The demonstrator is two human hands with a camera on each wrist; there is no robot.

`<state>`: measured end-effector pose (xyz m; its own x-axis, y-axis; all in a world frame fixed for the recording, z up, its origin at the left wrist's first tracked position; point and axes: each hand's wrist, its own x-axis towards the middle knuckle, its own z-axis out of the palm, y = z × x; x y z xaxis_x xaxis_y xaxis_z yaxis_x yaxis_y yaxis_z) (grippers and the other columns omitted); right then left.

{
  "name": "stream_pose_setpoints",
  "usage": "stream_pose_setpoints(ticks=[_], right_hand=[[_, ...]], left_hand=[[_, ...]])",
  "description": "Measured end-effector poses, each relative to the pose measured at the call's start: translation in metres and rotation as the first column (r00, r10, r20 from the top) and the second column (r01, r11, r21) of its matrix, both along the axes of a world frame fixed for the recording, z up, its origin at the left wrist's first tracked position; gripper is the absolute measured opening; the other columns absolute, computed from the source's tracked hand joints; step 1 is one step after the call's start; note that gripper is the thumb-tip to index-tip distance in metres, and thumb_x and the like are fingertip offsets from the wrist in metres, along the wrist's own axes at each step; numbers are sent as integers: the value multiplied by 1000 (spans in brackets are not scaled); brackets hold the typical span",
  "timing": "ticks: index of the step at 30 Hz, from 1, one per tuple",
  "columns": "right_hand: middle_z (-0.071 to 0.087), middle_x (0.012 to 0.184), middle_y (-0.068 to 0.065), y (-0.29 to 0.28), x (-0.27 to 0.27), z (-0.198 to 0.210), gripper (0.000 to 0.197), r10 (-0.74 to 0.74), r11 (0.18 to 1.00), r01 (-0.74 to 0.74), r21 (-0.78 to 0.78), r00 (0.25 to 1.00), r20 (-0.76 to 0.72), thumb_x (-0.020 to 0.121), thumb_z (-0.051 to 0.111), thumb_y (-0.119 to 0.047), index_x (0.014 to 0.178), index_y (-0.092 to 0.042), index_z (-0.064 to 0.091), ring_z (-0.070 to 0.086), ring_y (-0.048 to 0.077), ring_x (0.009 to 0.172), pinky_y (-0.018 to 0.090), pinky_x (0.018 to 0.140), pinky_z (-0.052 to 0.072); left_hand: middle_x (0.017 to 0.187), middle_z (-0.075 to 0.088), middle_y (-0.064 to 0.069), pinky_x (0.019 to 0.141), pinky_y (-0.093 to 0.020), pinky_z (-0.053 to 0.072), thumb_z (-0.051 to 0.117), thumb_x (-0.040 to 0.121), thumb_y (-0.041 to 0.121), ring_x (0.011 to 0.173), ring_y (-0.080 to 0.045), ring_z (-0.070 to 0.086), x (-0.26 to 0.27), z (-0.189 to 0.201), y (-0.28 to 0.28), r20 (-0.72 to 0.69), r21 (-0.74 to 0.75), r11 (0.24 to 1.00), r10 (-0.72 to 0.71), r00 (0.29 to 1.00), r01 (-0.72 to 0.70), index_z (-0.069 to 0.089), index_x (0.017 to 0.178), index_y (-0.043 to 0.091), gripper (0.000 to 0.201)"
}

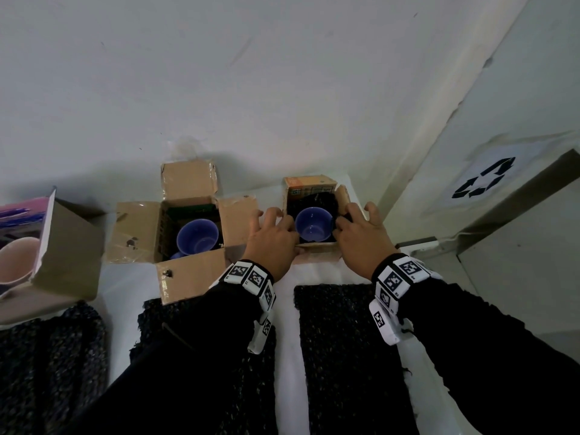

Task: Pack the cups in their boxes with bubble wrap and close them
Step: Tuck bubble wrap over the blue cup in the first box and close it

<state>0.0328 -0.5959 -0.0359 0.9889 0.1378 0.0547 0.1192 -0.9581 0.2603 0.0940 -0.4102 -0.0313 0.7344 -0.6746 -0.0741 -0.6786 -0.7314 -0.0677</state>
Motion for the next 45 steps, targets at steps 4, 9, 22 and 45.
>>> stream_pose_setpoints(ticks=[4,9,22,45], right_hand=[[62,73,5,-3,-2,-3,46,106,993,-104,58,993,-41,69,18,-14,93,-14,57,55,30,91,41,83,28],[57,86,10,-6,-5,-3,42,139,970,-144,194,989,38,61,50,-2,101,-14,44,51,30,65,35,65,39],[60,98,8,0,8,9,38,43,997,-34,76,991,-123,63,53,-14,101,-14,56,45,33,114,41,79,31],[51,130,-4,19,-3,25,41,-125,925,205,320,960,-252,83,50,-30,124,-36,55,33,24,124,48,101,19]], left_hand=[[123,56,12,106,-56,4,46,95,44,133,-26,23,-4,-3,1,-10,-11,1000,12,1000,-12,60,114,30,27],[121,59,11,108,-60,-2,44,96,34,136,-29,19,-6,-2,1,-42,-1,1000,18,999,-18,54,118,28,24],[128,53,9,110,-60,2,41,98,36,140,-29,16,-12,-5,1,-29,-1,999,32,999,-32,50,122,27,27],[119,53,3,95,-46,29,59,80,23,108,-28,43,-14,-10,6,108,45,999,-14,994,10,68,103,31,26]])
